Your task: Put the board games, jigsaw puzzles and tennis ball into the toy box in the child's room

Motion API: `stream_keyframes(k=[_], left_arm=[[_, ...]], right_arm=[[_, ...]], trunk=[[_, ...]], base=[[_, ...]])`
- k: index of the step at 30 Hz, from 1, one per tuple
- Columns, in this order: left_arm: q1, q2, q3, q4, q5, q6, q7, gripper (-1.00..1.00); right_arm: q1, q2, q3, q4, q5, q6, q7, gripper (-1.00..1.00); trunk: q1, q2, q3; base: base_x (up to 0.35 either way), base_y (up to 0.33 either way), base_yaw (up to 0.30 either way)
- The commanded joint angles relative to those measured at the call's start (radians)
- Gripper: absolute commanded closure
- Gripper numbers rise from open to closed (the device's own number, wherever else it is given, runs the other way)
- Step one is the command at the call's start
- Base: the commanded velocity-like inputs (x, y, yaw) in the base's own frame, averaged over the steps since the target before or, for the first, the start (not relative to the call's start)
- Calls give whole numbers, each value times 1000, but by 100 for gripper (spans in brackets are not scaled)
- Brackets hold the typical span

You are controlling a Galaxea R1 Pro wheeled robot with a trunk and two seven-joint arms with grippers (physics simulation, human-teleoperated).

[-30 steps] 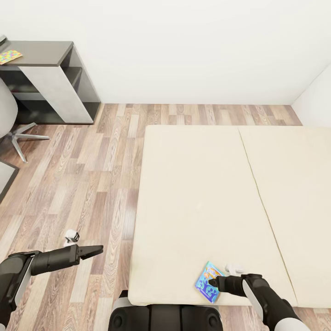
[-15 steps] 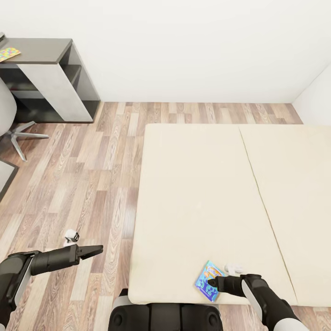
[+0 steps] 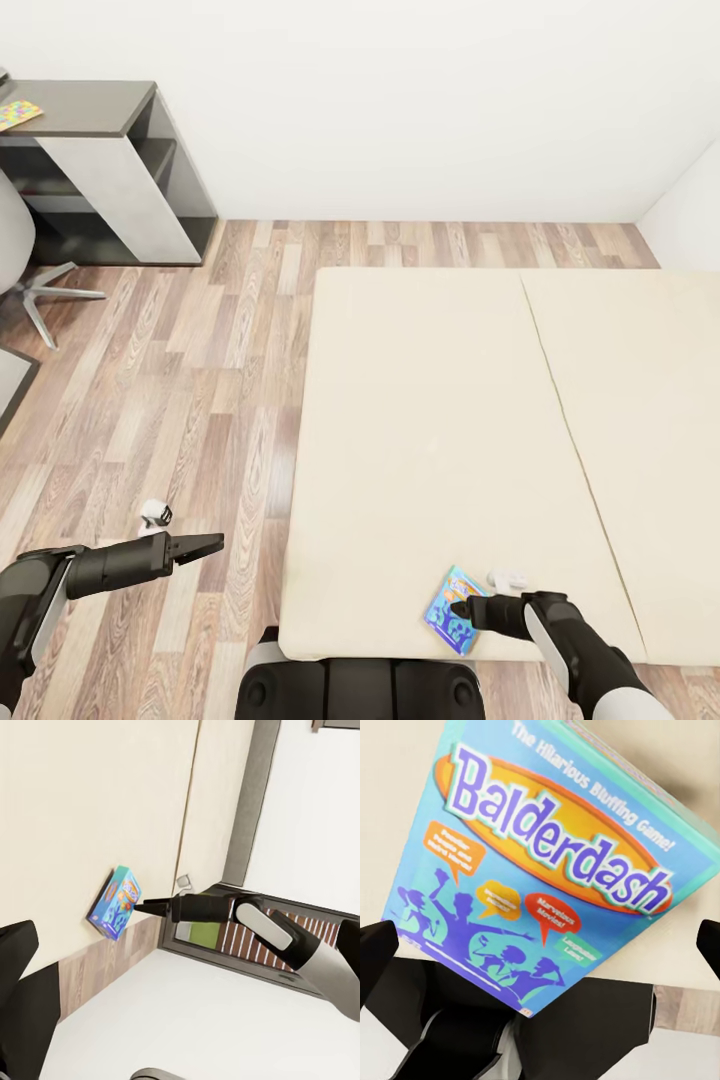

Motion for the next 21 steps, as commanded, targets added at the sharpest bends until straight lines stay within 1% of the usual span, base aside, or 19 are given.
stream_keyframes(k=[1,21], left_arm=[[0,0,0,0,-1,11,-4,-100],[1,0,0,0,-1,11,-4,-100]], right_arm=[[-1,0,0,-1,-9,7,-1,-100],[-7,2,-1,-1,-9,2,-2,-100]], trunk=[[1,-2,-2],[1,-2,-15]], base=[[0,0,0],[0,0,0]])
